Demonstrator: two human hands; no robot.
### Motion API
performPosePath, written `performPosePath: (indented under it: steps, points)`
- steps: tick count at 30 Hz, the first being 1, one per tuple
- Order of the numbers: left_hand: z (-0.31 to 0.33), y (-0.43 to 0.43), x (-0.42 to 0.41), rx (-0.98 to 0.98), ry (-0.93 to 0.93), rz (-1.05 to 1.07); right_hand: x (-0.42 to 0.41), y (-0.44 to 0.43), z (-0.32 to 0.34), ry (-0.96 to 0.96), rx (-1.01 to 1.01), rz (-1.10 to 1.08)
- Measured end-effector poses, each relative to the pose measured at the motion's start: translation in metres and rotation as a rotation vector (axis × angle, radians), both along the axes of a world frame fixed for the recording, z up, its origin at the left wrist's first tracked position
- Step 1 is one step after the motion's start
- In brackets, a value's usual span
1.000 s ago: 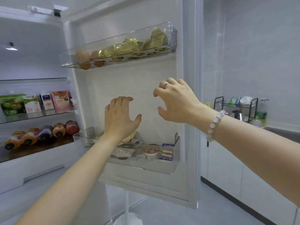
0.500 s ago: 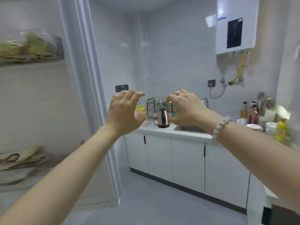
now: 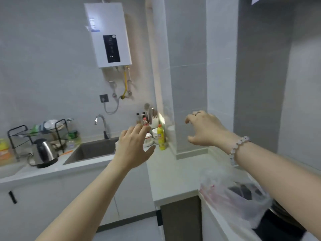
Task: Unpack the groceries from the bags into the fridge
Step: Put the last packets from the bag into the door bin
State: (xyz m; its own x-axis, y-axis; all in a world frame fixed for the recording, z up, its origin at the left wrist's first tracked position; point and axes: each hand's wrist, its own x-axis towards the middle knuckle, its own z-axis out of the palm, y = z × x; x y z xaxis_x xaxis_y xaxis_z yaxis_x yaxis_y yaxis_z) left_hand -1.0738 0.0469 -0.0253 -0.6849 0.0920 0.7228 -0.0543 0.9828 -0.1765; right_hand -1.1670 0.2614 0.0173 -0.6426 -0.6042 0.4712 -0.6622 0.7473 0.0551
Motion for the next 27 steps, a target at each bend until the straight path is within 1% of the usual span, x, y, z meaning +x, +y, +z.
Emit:
performPosePath:
  steps: [6, 9, 14, 19, 27]
  points:
    - [-0.045, 0.074, -0.087, 0.014, -0.109, -0.216, -0.043, 0.086, -0.042, -0.106, -0.003, -0.223]
    - [-0.063, 0.101, -0.124, 0.002, -0.15, -0.324, -0.056, 0.111, -0.064, -0.132, -0.006, -0.311]
    - [-0.099, 0.134, -0.183, 0.051, -0.26, -0.467, -0.077, 0.135, -0.112, -0.205, 0.037, -0.434]
    - [-0.137, 0.142, -0.243, 0.048, -0.321, -0.614, -0.108, 0.141, -0.146, -0.305, 0.002, -0.569]
    - [-0.204, 0.128, -0.316, 0.187, -0.506, -0.736, -0.148, 0.102, -0.213, -0.431, -0.065, -0.637]
